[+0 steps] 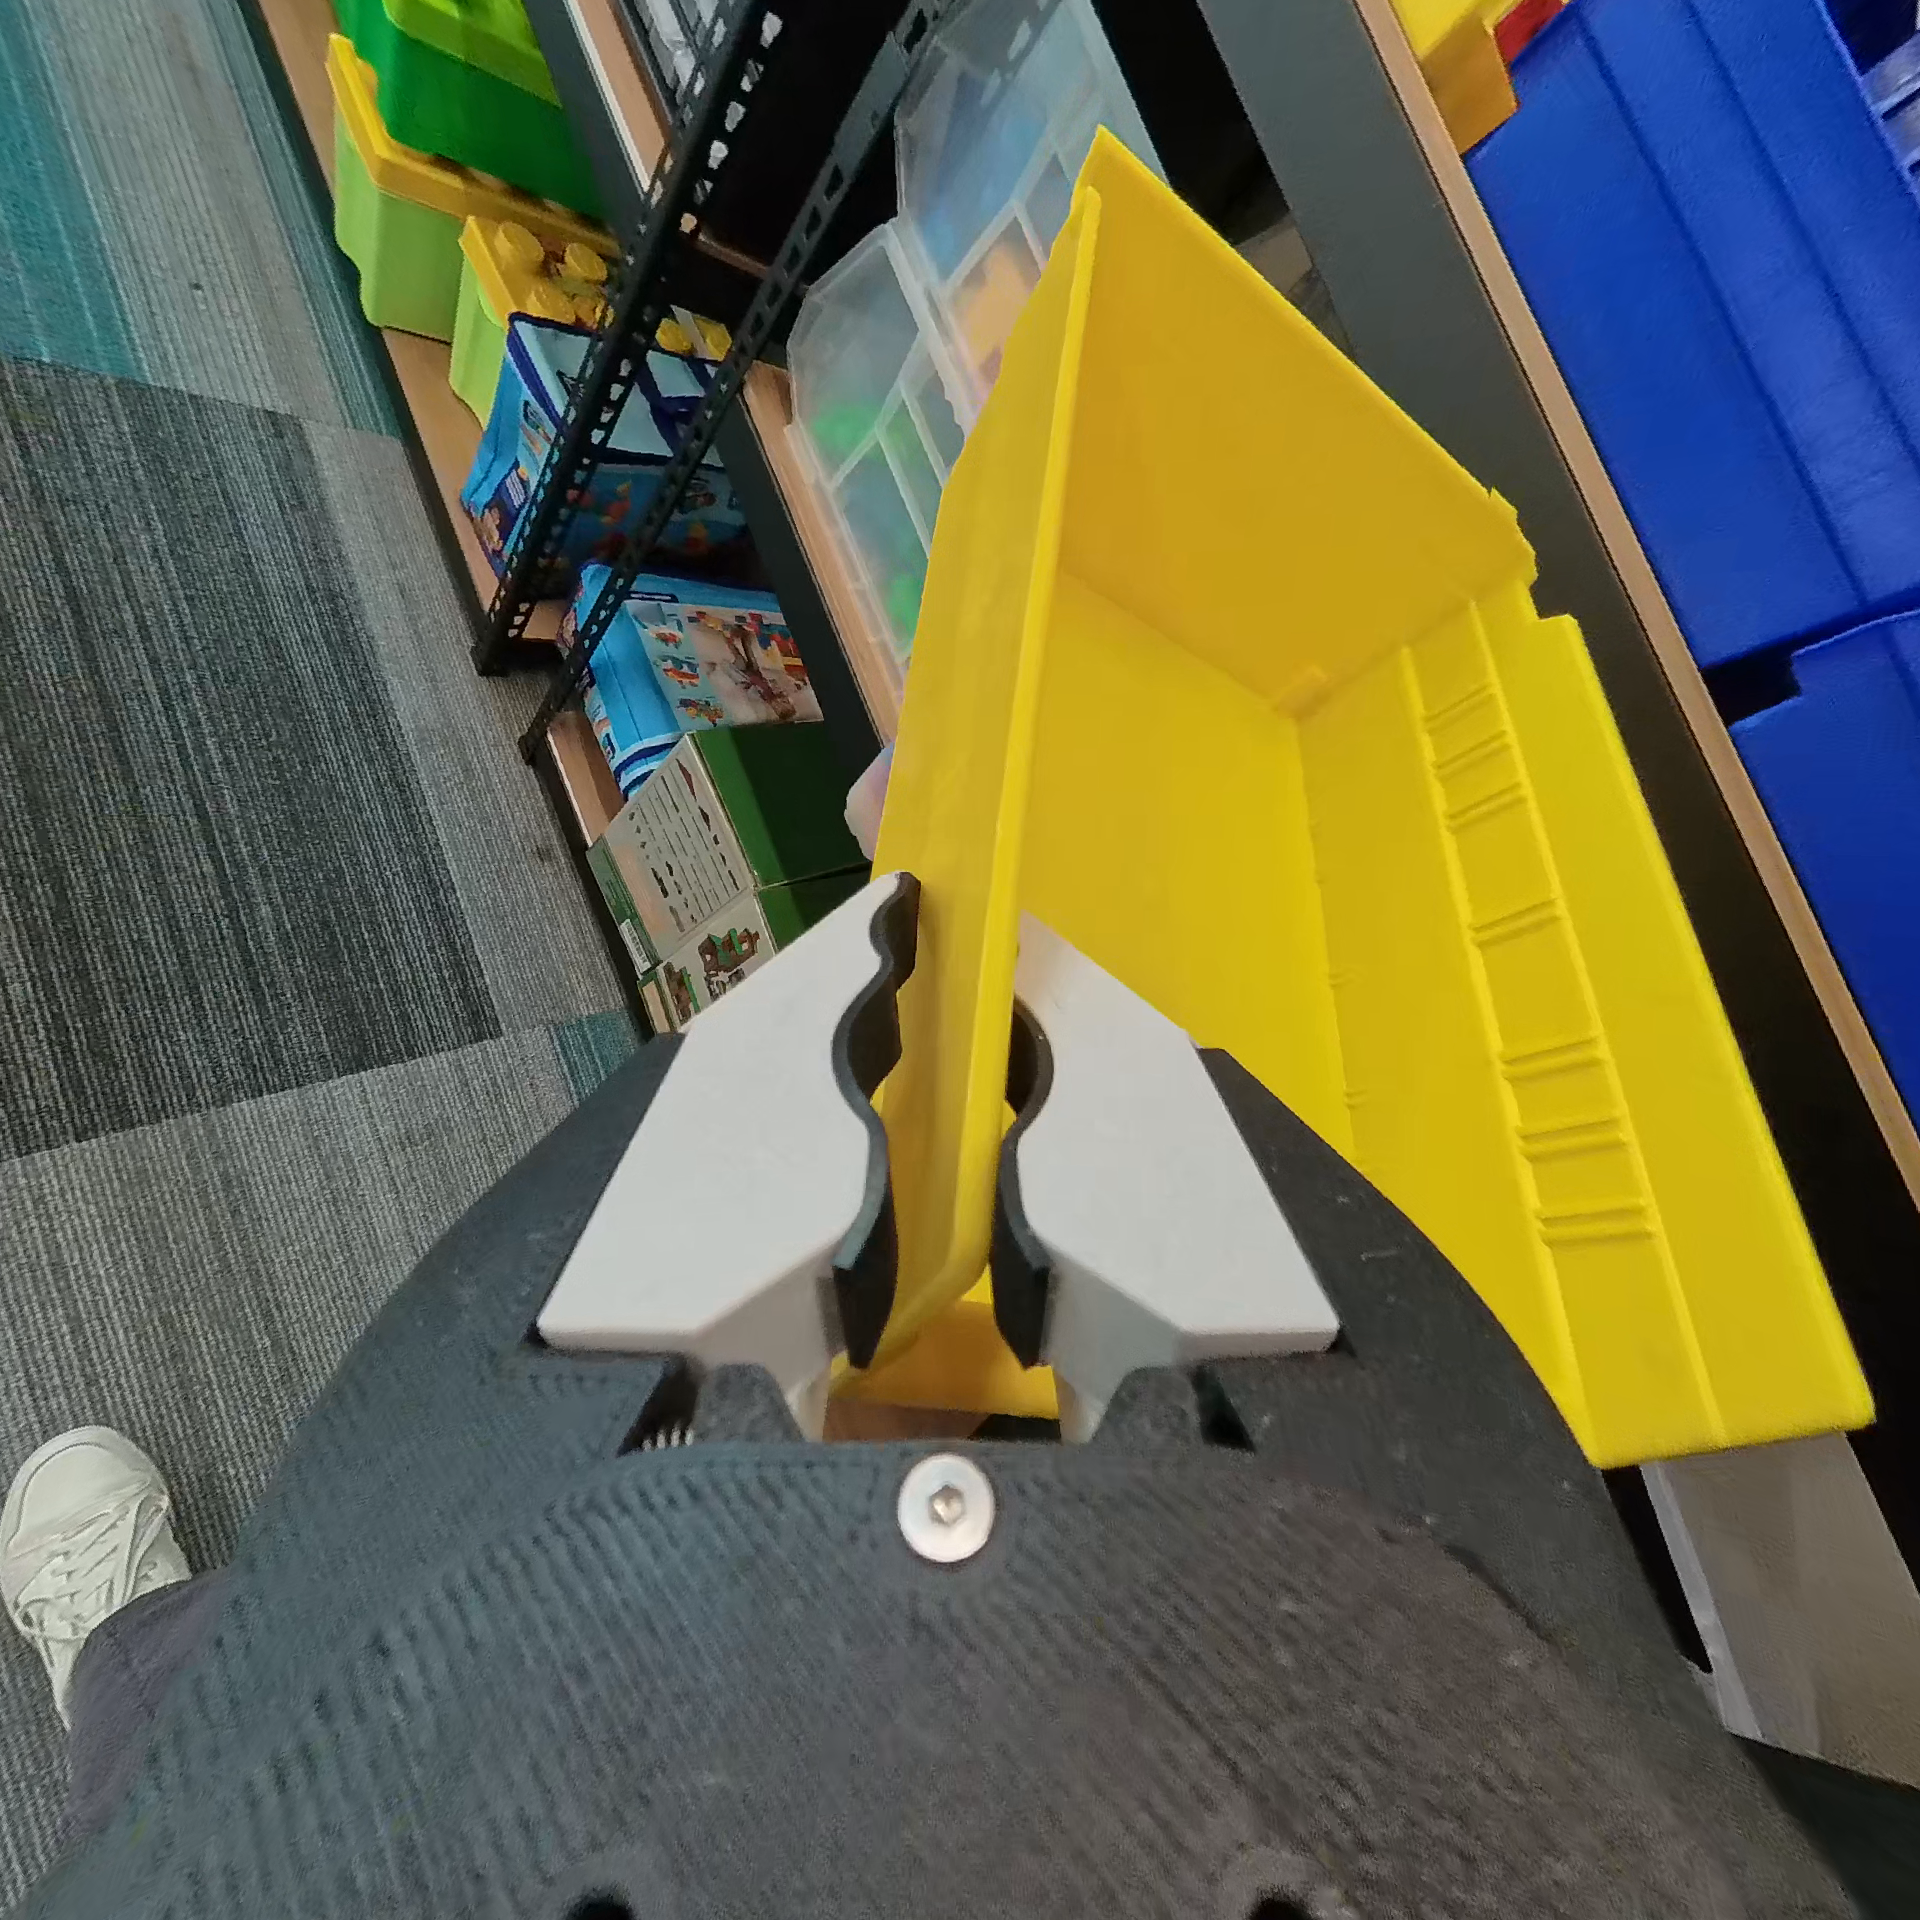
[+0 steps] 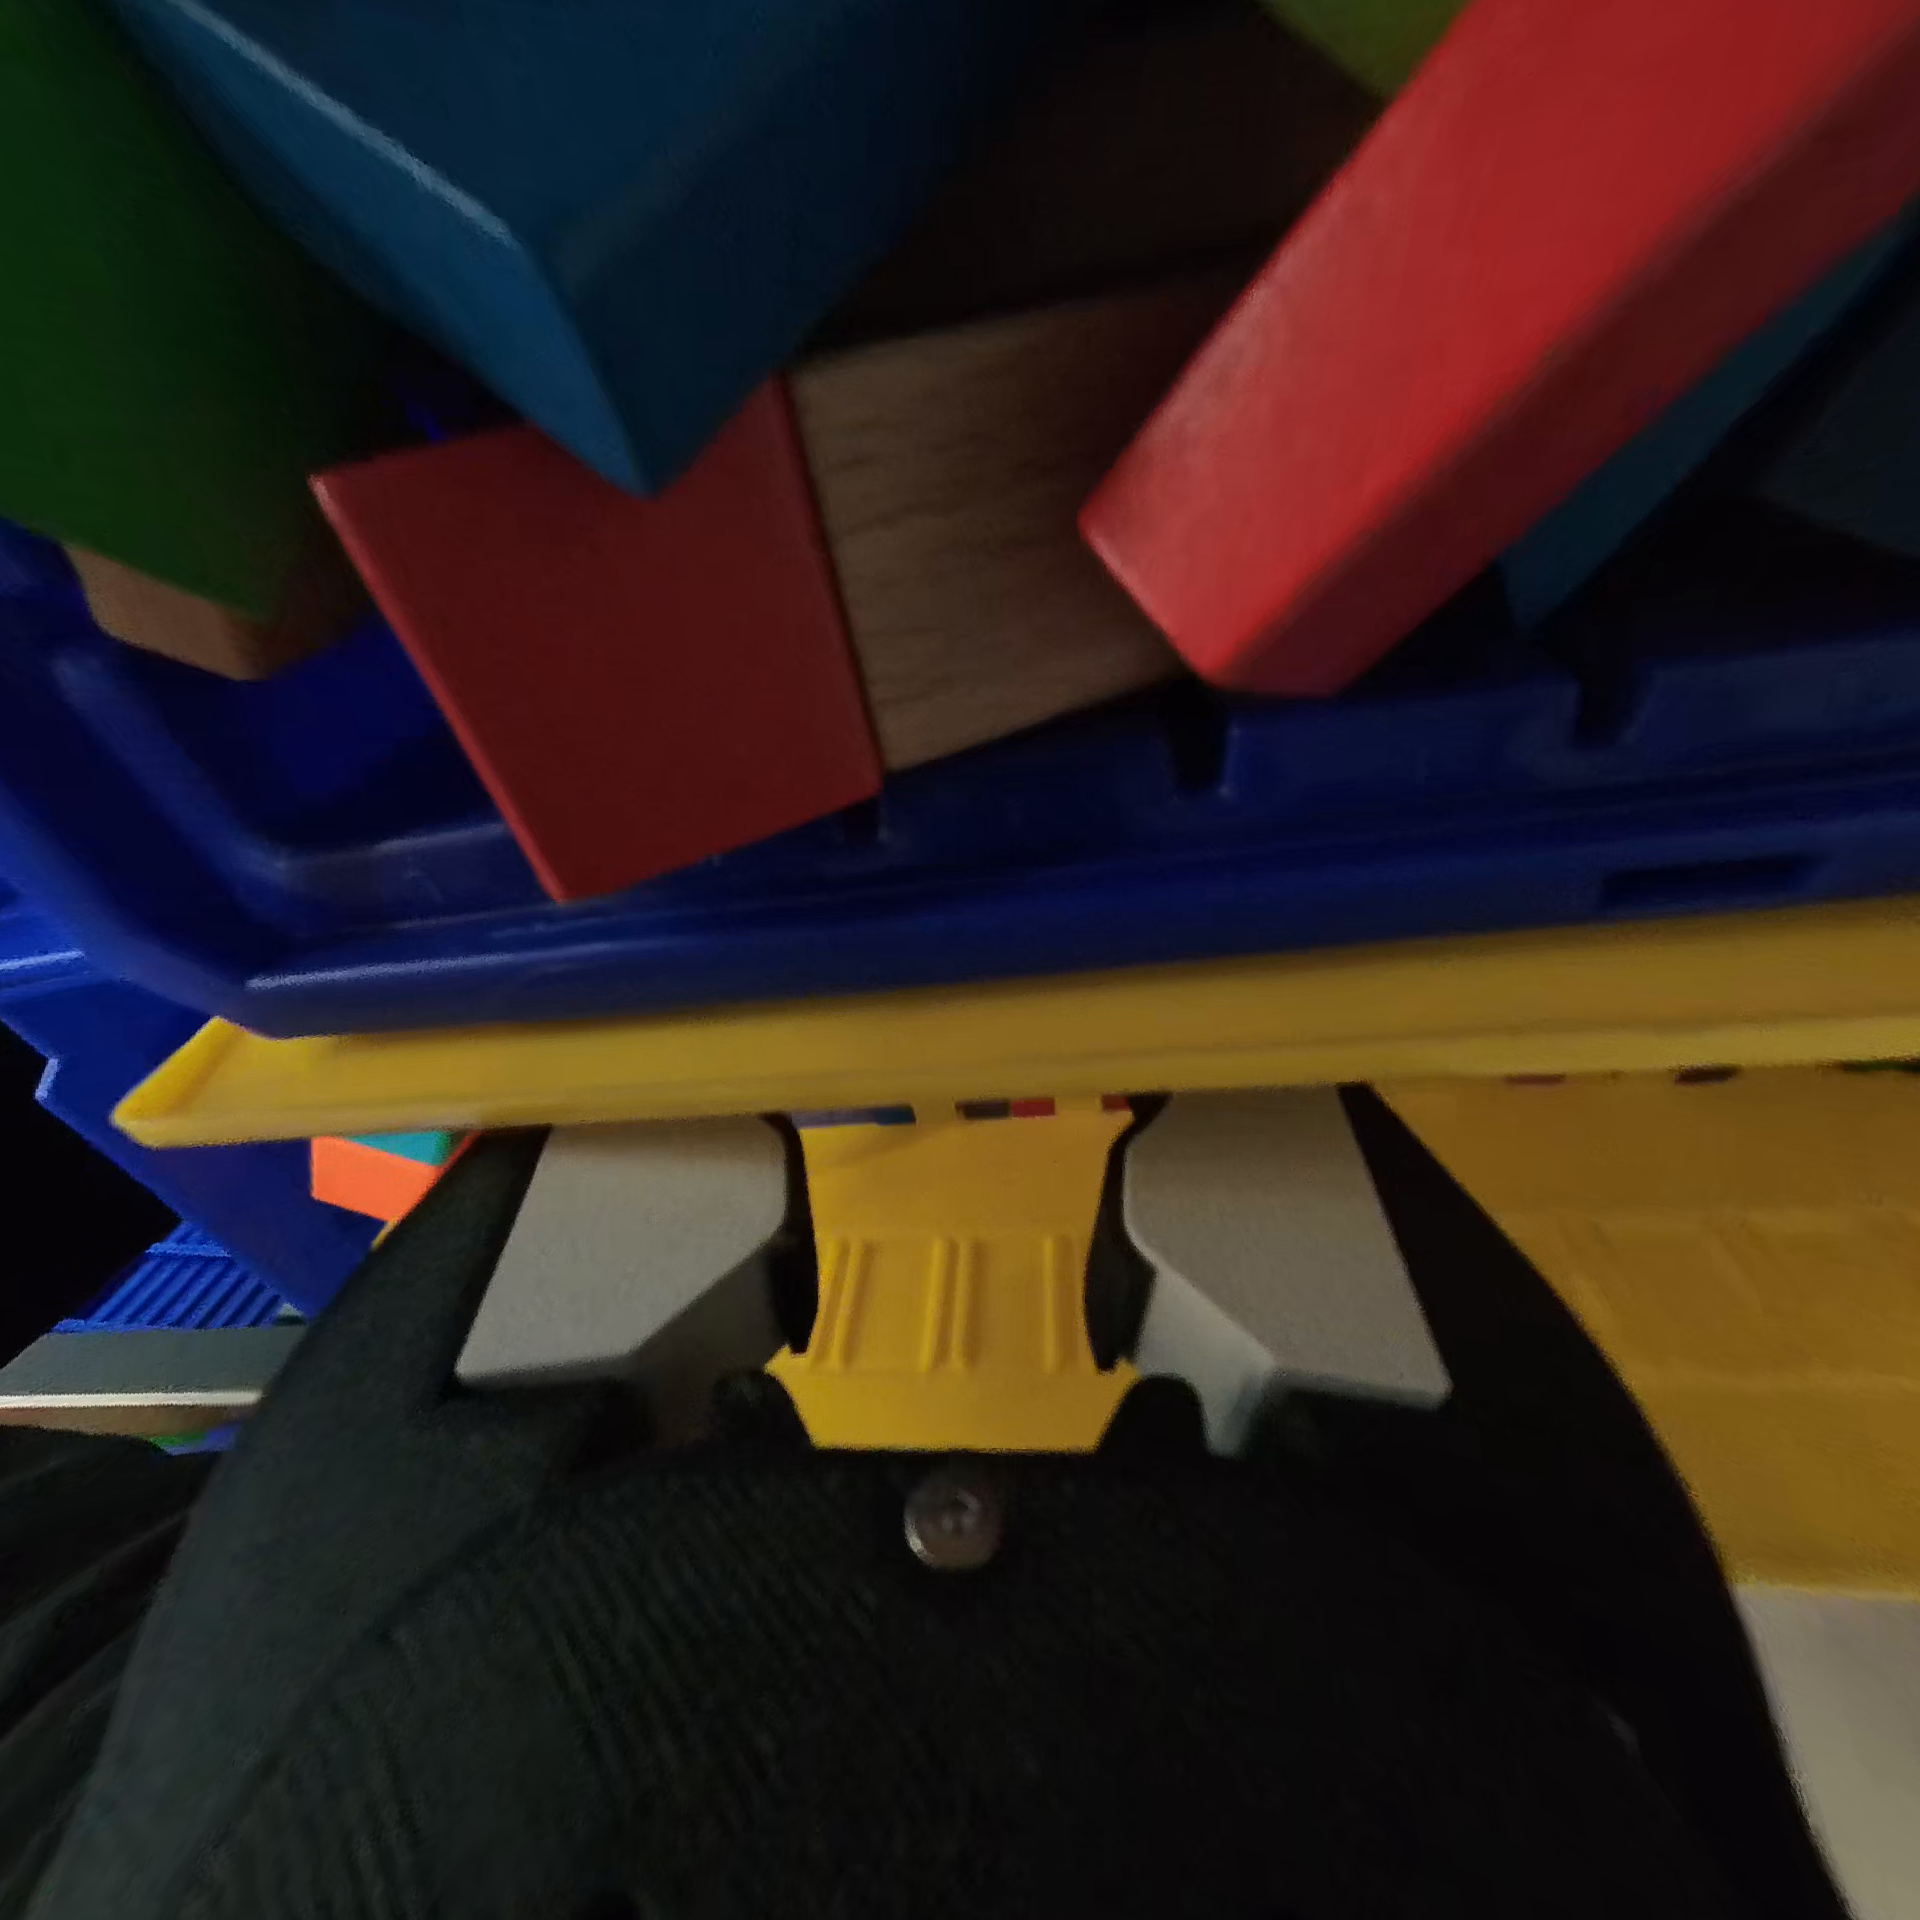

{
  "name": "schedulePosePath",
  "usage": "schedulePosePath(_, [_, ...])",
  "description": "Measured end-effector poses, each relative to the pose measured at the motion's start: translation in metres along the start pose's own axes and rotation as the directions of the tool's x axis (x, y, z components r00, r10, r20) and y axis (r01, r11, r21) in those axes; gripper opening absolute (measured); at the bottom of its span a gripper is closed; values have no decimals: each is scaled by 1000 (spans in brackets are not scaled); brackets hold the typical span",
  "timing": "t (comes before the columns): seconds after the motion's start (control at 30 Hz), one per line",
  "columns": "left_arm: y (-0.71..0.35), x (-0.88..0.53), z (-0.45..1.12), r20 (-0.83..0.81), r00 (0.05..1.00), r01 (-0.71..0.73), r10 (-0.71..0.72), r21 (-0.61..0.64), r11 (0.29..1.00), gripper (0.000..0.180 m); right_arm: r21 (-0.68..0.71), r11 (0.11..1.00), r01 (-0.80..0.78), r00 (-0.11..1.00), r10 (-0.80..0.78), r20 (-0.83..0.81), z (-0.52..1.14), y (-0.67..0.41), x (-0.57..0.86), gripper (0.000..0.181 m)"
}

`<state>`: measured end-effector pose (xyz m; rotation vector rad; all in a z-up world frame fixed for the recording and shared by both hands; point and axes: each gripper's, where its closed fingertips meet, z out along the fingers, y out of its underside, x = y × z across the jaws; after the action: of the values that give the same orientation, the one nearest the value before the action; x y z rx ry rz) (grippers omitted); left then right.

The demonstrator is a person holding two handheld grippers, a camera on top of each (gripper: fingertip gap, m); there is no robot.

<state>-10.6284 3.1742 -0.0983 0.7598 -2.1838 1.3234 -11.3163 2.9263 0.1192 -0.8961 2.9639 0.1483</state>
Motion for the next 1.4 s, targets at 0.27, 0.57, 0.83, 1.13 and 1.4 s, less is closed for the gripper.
schedulePosePath(0.27, [-2, 6, 2, -16, 1000, -4, 4, 1, 1000, 4, 81, 996, -45, 995, 38, 89, 0, 3, 5, 47])
schedulePosePath(0.57, [-4, 10, 4, -25, 1000, -18, 18, -4, 1000, 4, 52, 996, 76, 995, -73, -65, -7, 11, 14, 0])
schedulePosePath(0.83, [-2, 16, 8, -42, 999, -27, 26, -18, 999, 4, 18, 995, 95, 994, -94, -60, -4, 13, 3, 0])
schedulePosePath(1.13, [-2, 14, 5, -42, 999, -19, 18, -18, 1000, 4, 42, 995, 93, 995, -91, -47, -4, 8, -2, 0])
schedulePosePath(1.4, [-6, 11, 4, -41, 999, -12, 12, -11, 1000, 3, 68, 993, 101, 994, -98, -42, -7, 4, -8, 0])
